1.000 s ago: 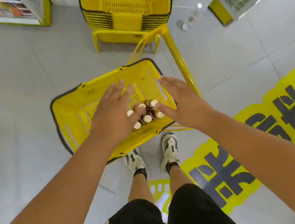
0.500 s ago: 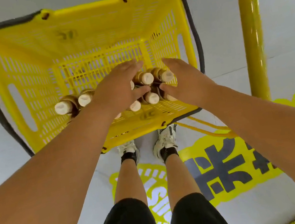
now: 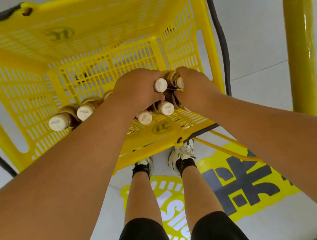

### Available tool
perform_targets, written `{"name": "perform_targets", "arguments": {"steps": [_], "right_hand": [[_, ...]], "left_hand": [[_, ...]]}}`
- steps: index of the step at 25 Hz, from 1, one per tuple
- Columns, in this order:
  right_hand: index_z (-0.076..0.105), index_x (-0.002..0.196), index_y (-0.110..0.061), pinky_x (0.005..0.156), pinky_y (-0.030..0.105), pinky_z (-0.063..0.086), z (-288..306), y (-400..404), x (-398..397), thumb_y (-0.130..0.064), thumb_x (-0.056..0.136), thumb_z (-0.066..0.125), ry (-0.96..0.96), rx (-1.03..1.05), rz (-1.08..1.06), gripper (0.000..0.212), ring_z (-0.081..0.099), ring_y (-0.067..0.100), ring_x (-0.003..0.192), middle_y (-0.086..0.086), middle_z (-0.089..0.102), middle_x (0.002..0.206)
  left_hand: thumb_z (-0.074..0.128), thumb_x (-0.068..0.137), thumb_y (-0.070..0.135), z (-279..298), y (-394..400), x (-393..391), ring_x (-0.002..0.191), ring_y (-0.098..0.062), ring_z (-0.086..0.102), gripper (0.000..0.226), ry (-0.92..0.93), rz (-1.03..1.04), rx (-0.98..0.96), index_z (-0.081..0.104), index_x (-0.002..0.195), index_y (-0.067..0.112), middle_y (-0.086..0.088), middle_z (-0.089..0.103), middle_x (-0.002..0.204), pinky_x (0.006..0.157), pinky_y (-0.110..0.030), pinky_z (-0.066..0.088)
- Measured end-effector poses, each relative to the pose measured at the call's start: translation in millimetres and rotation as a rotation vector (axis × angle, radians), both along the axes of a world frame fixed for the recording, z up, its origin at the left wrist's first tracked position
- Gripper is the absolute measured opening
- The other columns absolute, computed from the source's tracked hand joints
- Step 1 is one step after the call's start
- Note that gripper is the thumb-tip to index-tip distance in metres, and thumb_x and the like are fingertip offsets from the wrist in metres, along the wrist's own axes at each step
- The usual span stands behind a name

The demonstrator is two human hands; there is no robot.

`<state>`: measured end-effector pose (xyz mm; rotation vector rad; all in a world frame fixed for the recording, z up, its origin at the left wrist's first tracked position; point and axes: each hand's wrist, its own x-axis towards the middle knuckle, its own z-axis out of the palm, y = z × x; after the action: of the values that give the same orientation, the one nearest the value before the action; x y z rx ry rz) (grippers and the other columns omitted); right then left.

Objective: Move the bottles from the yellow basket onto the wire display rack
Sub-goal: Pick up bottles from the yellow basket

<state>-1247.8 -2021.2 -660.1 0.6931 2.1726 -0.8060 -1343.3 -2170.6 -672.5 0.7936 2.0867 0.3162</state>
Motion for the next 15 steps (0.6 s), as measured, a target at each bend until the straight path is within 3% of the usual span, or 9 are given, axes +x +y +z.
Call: {"name": "perform_targets", "arguments": {"steps": [2, 5, 9, 12, 15], "right_hand": [[0.044, 0.144, -0.011, 0.083, 0.035, 0.045, -4.6, -1.4, 0.8, -0.014, 0.098, 0.063, 0.021, -0.003, -0.072, 0.050, 0.057, 0.033, 0.123, 0.014, 0.056, 0.138], [0.053, 0.126, -0.010, 0.069, 0.035, 0.047, -10.4, -4.1, 3.2, -0.009, 0.095, 0.063, 0.075, 0.019, -0.167, 0.033, 0.063, 0.032, 0.102, 0.010, 0.062, 0.113], [0.056, 0.110, -0.010, 0.055, 0.027, 0.043, -10.5, -5.9, 3.6, -0.011, 0.094, 0.065, 0.144, 0.017, -0.283, 0.018, 0.060, 0.025, 0.086, 0.004, 0.059, 0.097], [0.059, 0.108, -0.013, 0.056, 0.019, 0.039, -1.6, -5.7, 3.1, -0.019, 0.093, 0.070, 0.198, 0.022, -0.317, 0.019, 0.058, 0.018, 0.087, 0.001, 0.062, 0.099], [0.066, 0.115, -0.013, 0.072, 0.033, 0.053, 14.7, -3.3, 4.1, -0.023, 0.091, 0.074, 0.296, 0.026, -0.334, 0.027, 0.064, 0.021, 0.094, 0.004, 0.070, 0.105]], "left_hand": [[0.077, 0.084, 0.041, -4.7, 2.2, 2.5, 0.114, -0.031, 0.060, 0.047, -0.002, 0.024, -0.002, 0.064, 0.128, 0.028, -0.004, 0.069, 0.121, 0.090, -0.047, 0.051], [0.081, 0.081, 0.037, -10.5, 3.1, 3.7, 0.102, -0.029, 0.062, 0.039, -0.027, 0.077, 0.012, 0.067, 0.116, 0.026, -0.003, 0.070, 0.108, 0.083, -0.046, 0.052], [0.081, 0.081, 0.036, -11.8, 0.3, 6.7, 0.097, -0.027, 0.063, 0.033, -0.015, 0.157, 0.051, 0.069, 0.110, 0.024, -0.003, 0.070, 0.104, 0.078, -0.044, 0.053], [0.080, 0.083, 0.039, -5.0, -3.2, 8.7, 0.102, -0.026, 0.064, 0.037, -0.005, 0.283, 0.102, 0.070, 0.115, 0.023, -0.002, 0.072, 0.109, 0.080, -0.042, 0.052], [0.081, 0.084, 0.038, 14.3, -9.0, 12.4, 0.108, -0.020, 0.064, 0.040, -0.027, 0.420, 0.191, 0.070, 0.120, 0.023, -0.001, 0.072, 0.117, 0.081, -0.034, 0.049]]}}
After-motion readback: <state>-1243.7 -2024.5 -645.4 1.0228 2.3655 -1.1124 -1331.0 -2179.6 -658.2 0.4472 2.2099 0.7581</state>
